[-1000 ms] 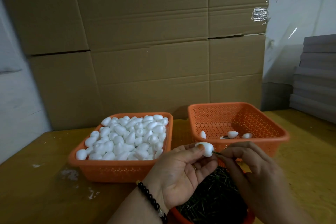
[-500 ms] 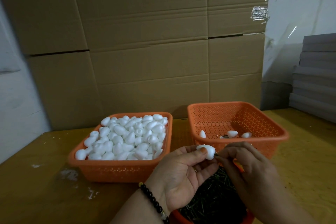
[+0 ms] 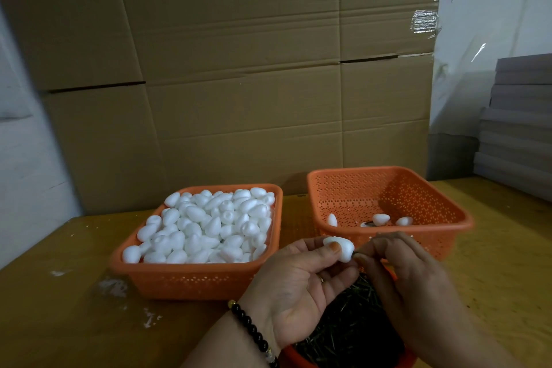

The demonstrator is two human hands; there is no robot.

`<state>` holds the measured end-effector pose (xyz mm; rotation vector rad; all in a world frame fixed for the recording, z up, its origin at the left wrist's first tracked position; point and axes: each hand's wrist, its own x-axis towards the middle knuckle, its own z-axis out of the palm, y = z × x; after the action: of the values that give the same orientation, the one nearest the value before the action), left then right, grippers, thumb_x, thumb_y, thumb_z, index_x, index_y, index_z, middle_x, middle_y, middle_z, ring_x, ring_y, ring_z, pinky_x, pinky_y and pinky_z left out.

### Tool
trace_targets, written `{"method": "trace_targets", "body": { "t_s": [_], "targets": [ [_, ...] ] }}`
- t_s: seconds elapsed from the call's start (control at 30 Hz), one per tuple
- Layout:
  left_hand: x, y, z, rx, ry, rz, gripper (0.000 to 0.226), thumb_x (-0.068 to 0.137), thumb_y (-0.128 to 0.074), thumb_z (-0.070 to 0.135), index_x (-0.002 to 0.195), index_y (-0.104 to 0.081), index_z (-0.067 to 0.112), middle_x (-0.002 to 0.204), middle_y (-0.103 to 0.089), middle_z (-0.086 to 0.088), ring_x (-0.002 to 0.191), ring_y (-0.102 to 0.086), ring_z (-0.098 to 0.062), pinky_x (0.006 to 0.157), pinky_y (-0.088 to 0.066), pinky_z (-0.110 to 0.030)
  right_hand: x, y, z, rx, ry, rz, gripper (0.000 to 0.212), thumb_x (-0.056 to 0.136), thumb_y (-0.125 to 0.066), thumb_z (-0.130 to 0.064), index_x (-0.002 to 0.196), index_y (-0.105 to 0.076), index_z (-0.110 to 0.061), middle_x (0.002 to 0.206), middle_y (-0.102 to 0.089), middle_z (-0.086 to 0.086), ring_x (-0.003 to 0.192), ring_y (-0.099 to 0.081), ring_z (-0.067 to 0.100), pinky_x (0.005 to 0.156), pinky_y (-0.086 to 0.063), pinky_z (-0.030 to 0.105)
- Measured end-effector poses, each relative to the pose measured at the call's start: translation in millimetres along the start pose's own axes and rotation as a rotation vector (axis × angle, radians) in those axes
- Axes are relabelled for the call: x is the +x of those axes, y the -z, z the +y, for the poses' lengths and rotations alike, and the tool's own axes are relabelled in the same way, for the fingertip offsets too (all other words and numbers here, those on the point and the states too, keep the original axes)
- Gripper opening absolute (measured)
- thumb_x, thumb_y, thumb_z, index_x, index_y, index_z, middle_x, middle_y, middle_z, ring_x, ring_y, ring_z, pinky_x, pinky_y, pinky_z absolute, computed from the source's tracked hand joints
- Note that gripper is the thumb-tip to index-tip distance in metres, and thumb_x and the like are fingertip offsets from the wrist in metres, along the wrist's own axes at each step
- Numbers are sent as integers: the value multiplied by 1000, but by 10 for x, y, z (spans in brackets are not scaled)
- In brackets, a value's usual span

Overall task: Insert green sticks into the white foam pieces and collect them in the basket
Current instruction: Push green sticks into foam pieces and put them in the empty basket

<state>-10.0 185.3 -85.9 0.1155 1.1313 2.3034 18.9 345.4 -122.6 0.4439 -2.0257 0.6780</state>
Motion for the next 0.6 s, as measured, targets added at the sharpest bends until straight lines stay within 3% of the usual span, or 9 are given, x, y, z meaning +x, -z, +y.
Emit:
{"method": "trace_targets", "body": {
  "t_s": [0.37, 0.47, 0.6],
  "targets": [
    [7, -5, -12, 8, 2, 29, 47, 64, -69, -3, 110, -58, -4, 87, -71, -20, 72, -71, -23, 61, -59, -31, -1, 22, -3, 22, -36, -33, 11, 90, -63, -27, 84, -65, -19, 87, -59, -16, 79, -58, -4, 67, -48, 15],
    [10, -10, -10, 1, -6, 33, 44, 65, -68, -2, 108, -58, -3, 86, -71, -19, 70, -71, -23, 60, -59, -30, -3, 33, -12, 50, -59, -32, 7, 86, -68, -25, 88, -66, -18, 88, -60, -16, 81, -60, -3, 68, -49, 17],
    [7, -5, 12, -20, -28, 20, 43, 65, -68, -2, 107, -58, -4, 83, -70, -20, 69, -70, -23, 60, -59, -30, -3, 49, -19, 59, -92, -56, 18, 74, -69, -24, 90, -65, -18, 88, -61, -15, 82, -60, -3, 69, -50, 20]
  ]
}}
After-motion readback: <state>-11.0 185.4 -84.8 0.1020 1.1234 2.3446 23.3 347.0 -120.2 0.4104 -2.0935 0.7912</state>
